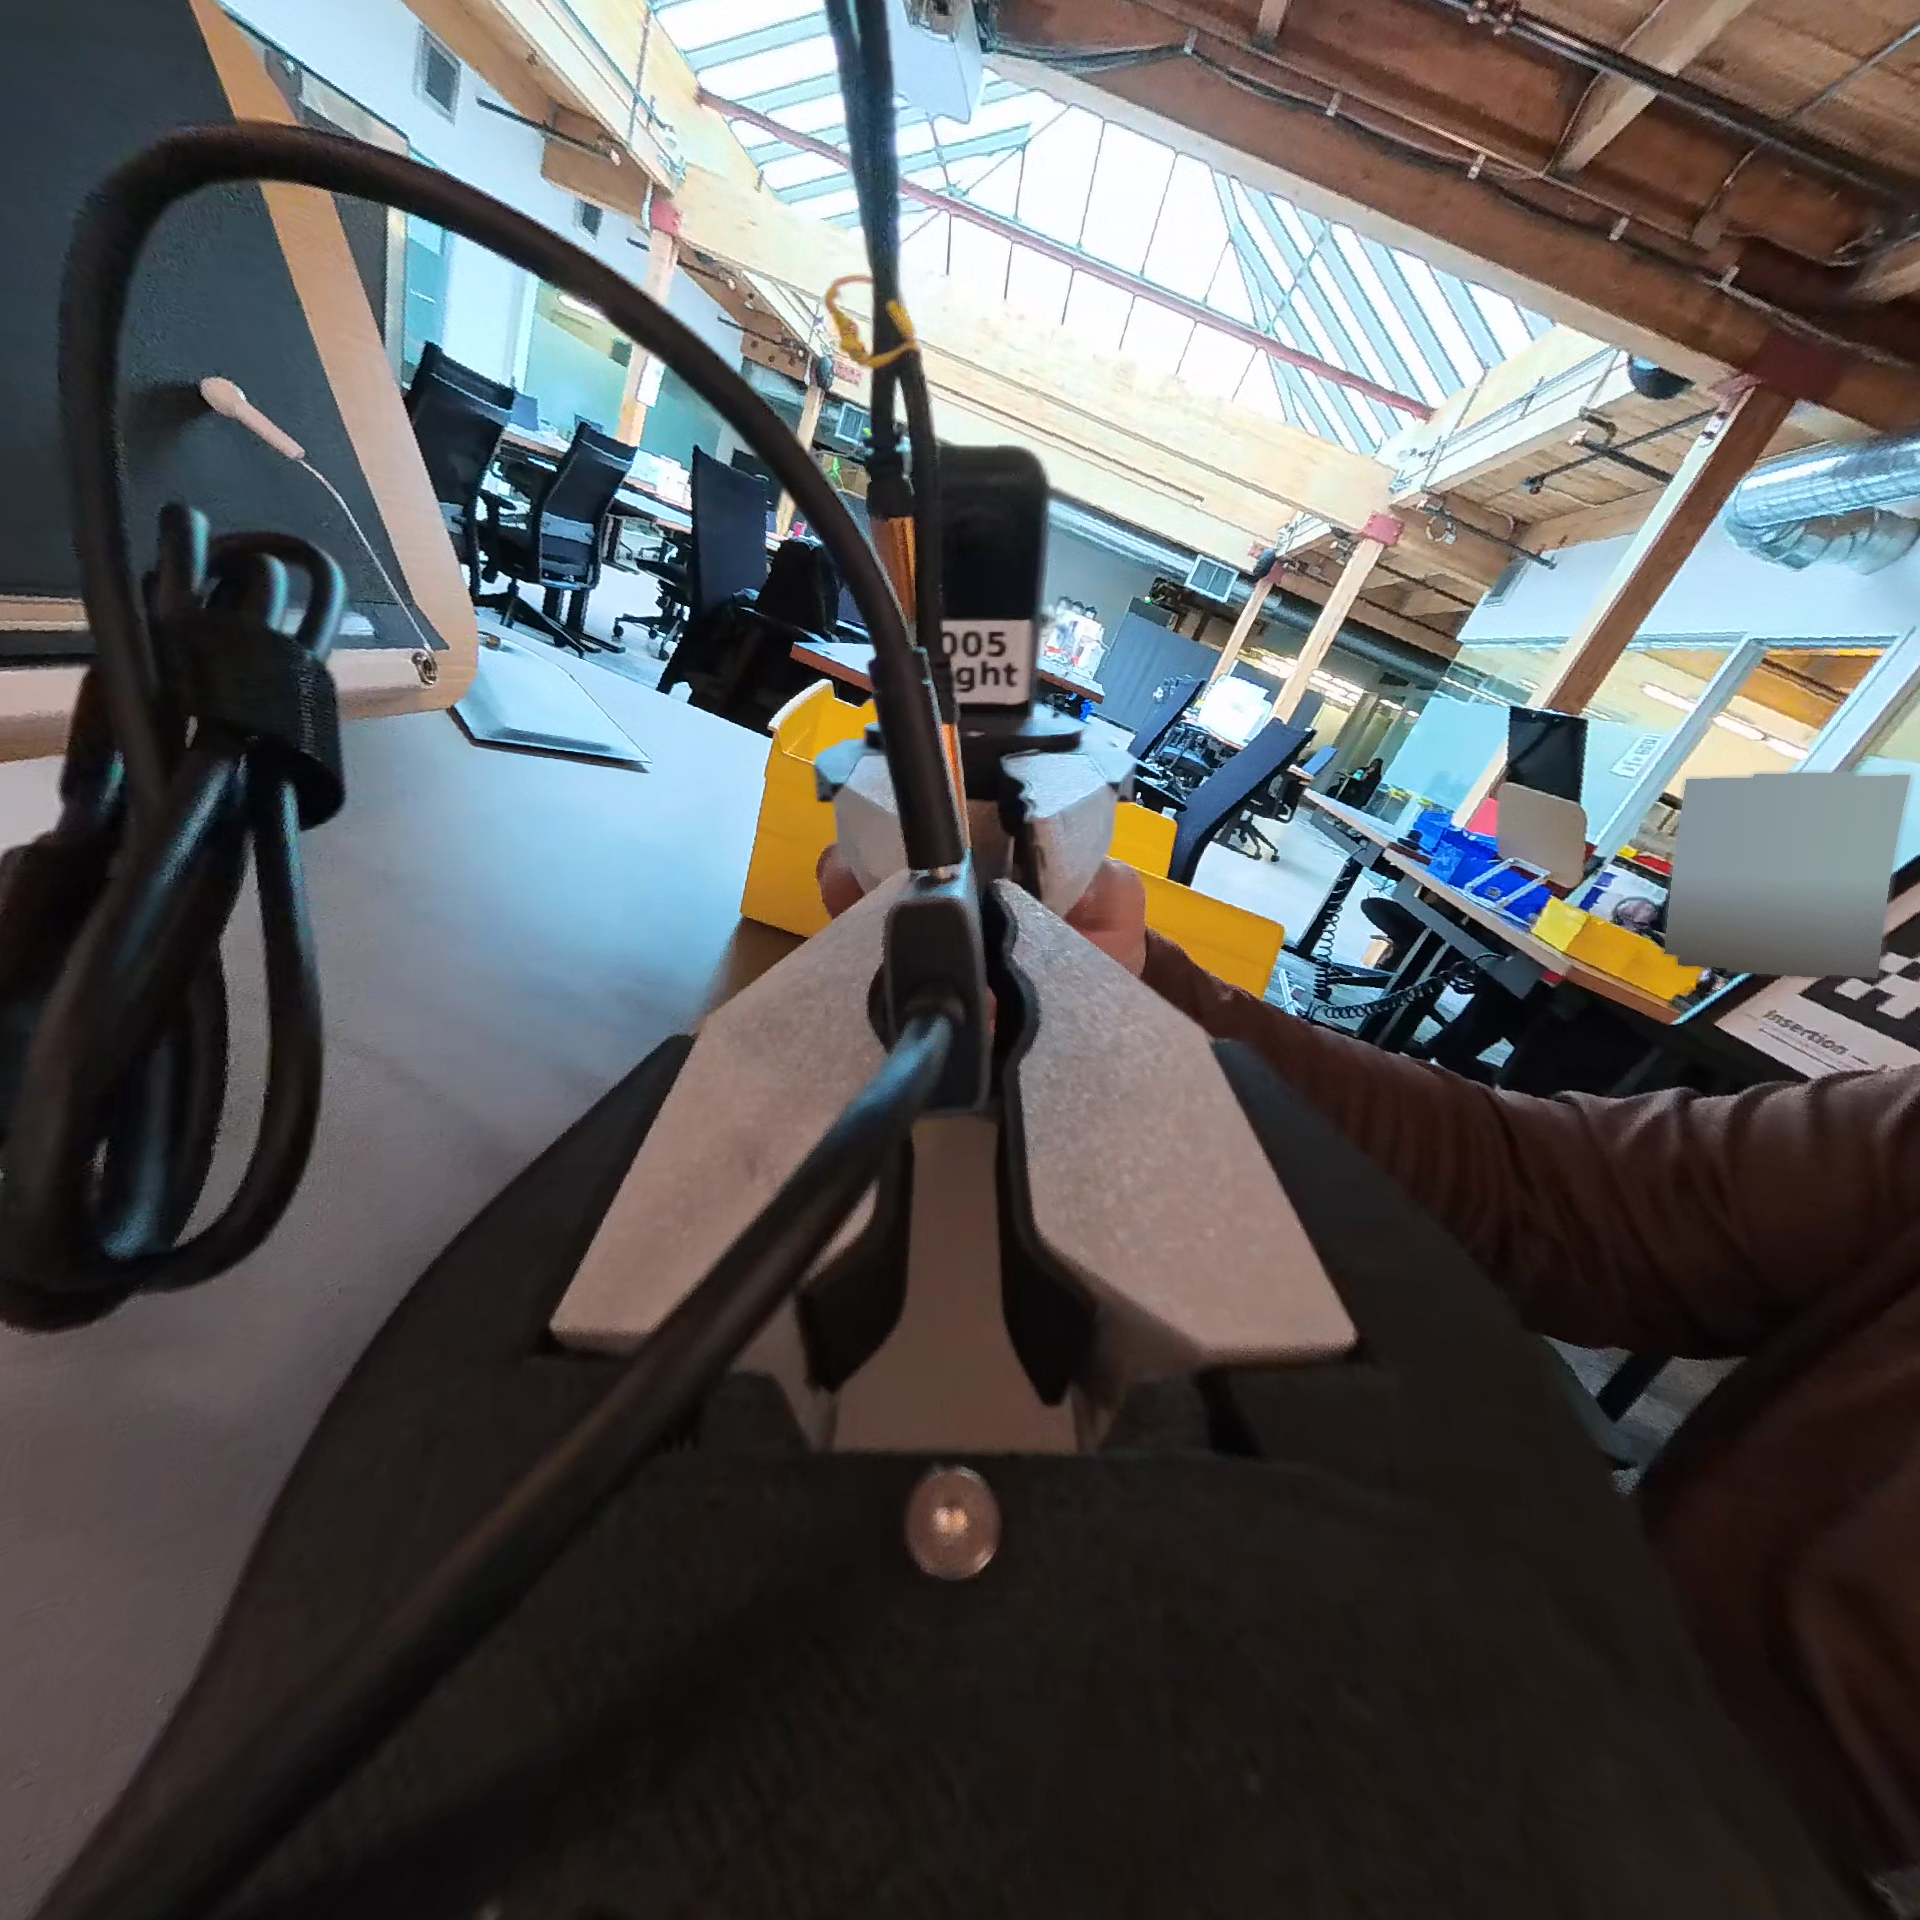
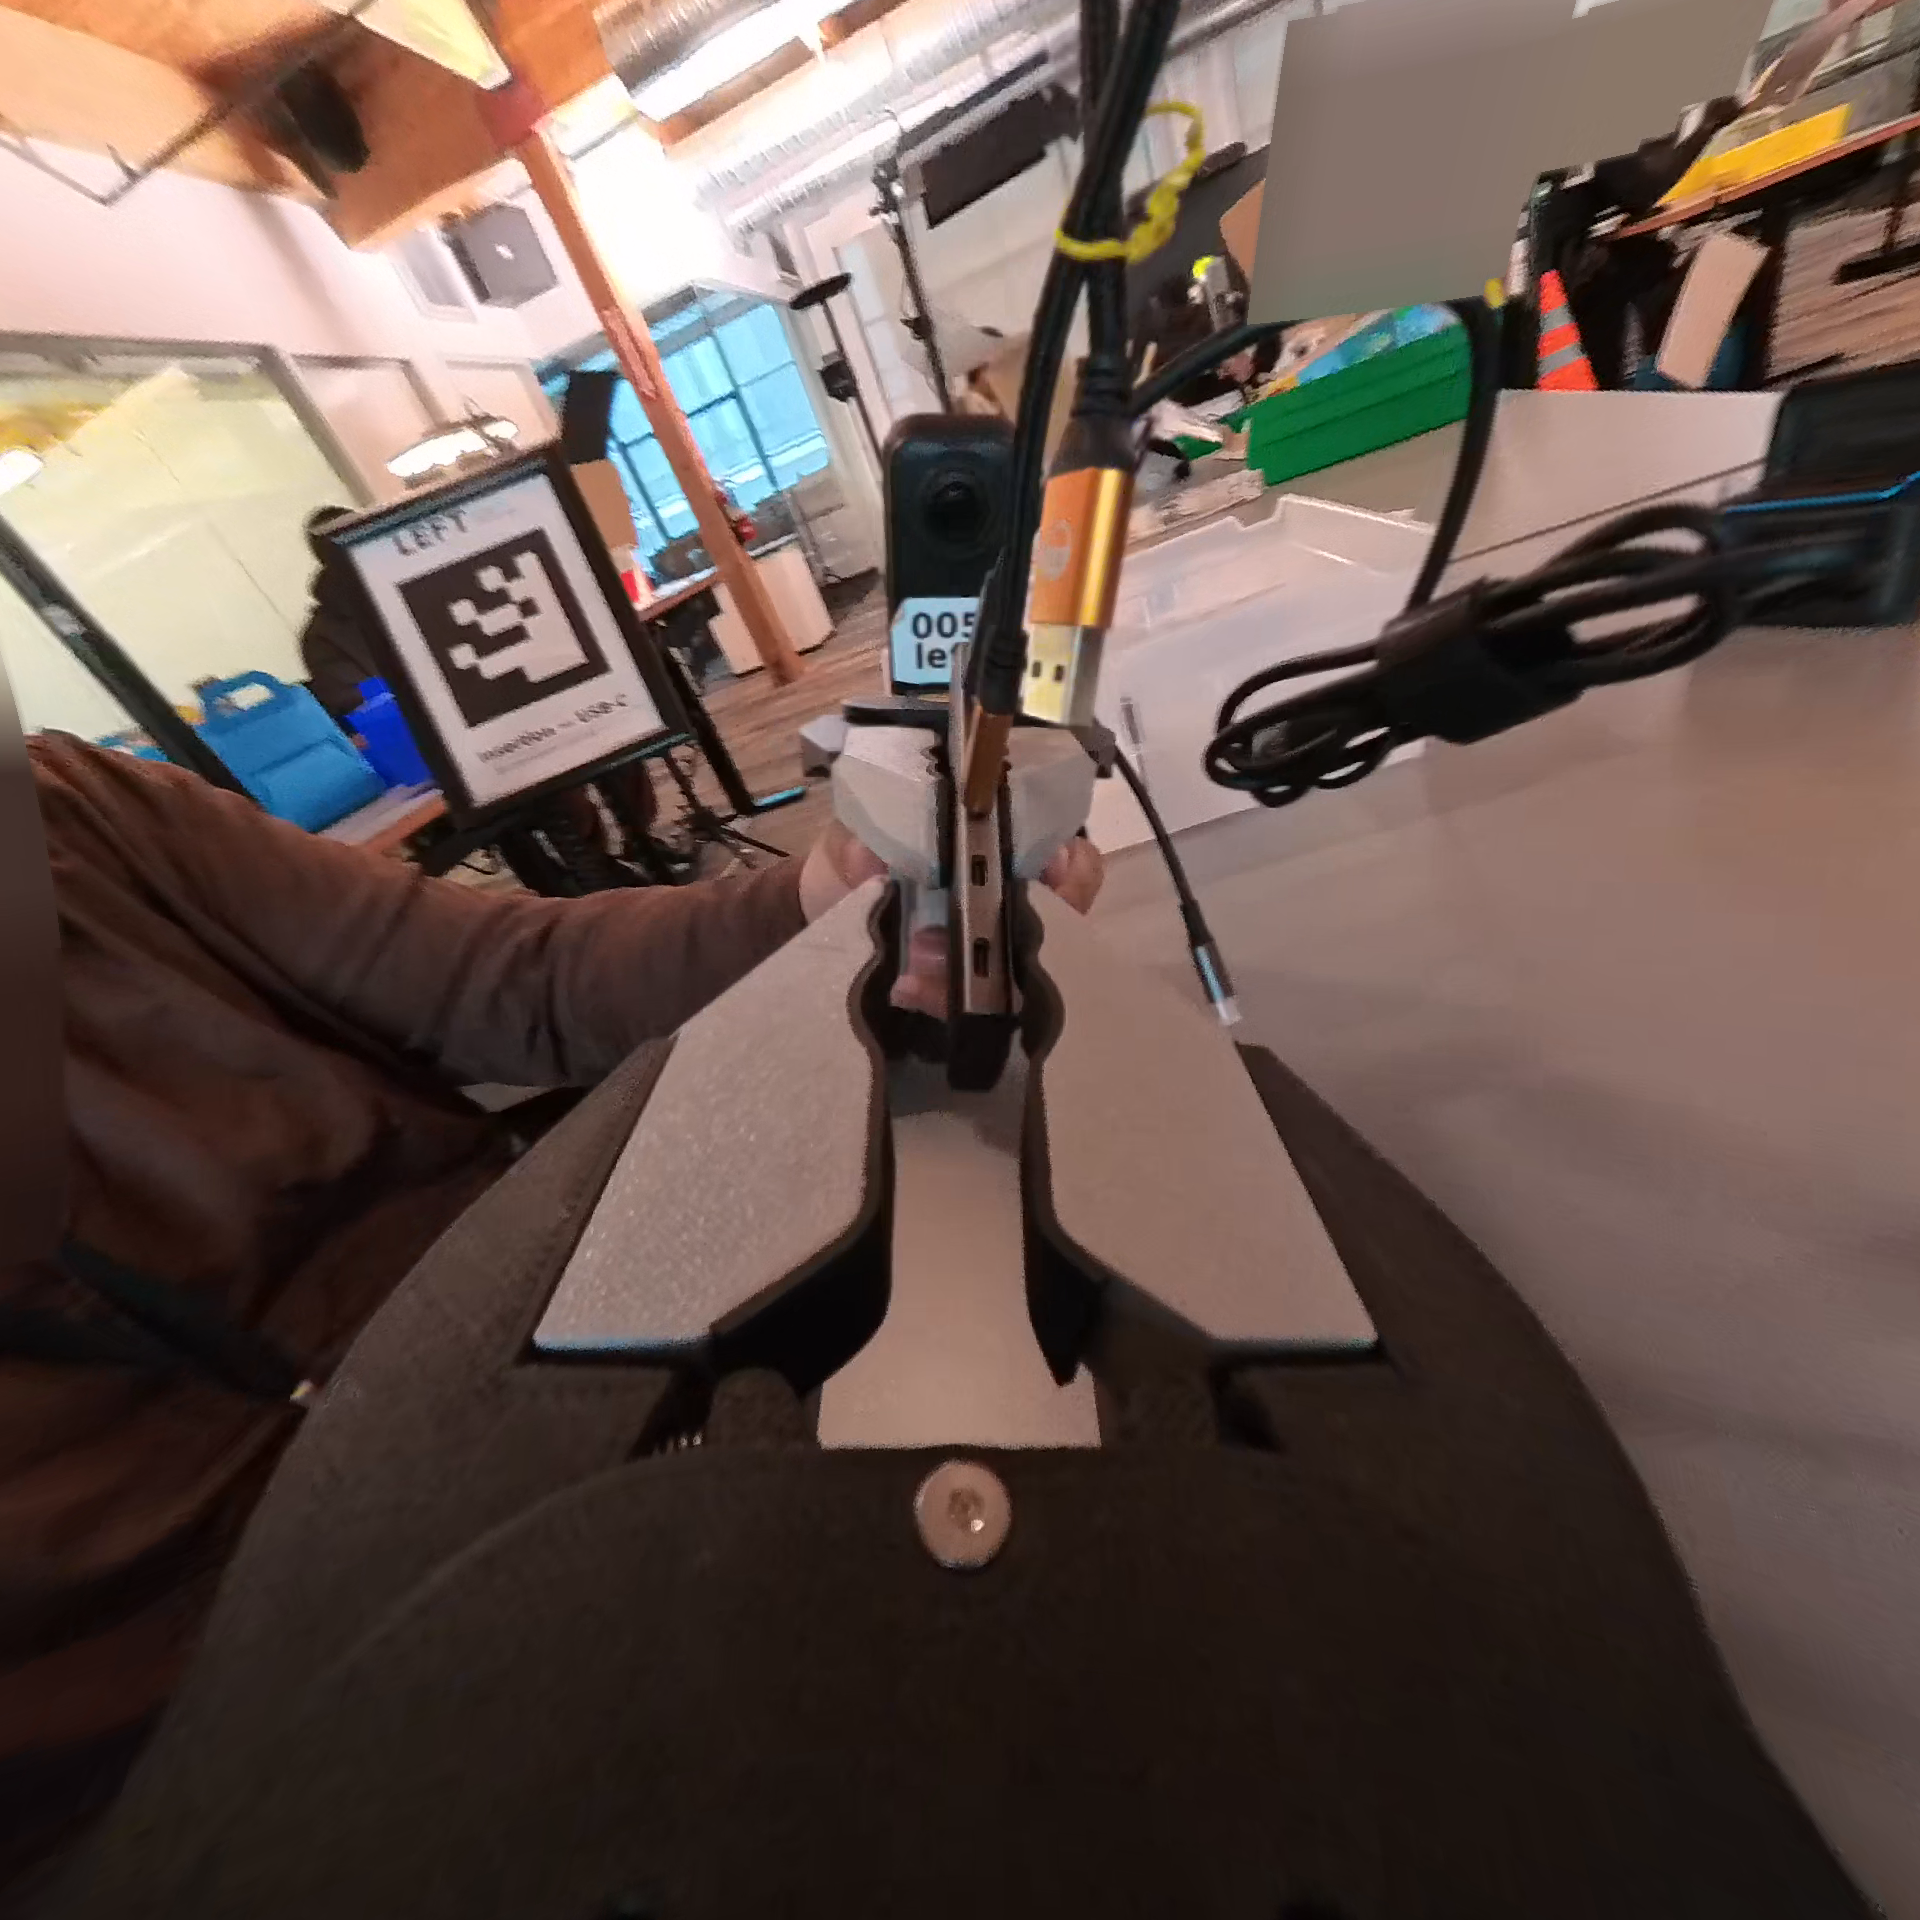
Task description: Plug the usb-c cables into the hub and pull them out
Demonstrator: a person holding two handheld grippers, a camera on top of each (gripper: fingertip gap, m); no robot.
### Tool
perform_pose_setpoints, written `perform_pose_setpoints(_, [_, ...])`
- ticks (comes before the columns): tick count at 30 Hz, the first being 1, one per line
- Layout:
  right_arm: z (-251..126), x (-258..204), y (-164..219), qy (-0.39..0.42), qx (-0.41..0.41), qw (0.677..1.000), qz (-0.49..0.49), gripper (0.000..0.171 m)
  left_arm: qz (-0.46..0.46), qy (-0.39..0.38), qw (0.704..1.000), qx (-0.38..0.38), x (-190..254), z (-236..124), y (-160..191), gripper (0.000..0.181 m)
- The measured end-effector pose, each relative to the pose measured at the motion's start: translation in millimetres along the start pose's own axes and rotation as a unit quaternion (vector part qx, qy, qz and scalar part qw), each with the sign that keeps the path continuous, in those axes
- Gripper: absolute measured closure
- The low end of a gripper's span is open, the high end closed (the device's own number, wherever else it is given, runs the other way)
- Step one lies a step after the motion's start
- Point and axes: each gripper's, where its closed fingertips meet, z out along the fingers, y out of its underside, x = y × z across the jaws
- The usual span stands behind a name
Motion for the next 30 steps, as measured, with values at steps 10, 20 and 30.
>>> perform_pose_setpoints(10, [-22.0,6.9,-20.9,0.043,0.047,0.998,-0.02,0.151,0.013,-0.012,0.999,-0.031,-1.7,4.4,11.8,0.173])
perform_pose_setpoints(20, [0.0,7.7,-0.5,0.036,0.003,0.999,-0.009,0.168,0.027,-0.024,0.998,-0.046,-3.8,6.9,17.1,0.173])
perform_pose_setpoints(30, [0.6,8.9,-5.4,0.044,0.027,0.998,-0.024,0.168,0.034,-0.039,0.998,-0.026,-5.0,7.8,12.0,0.17])
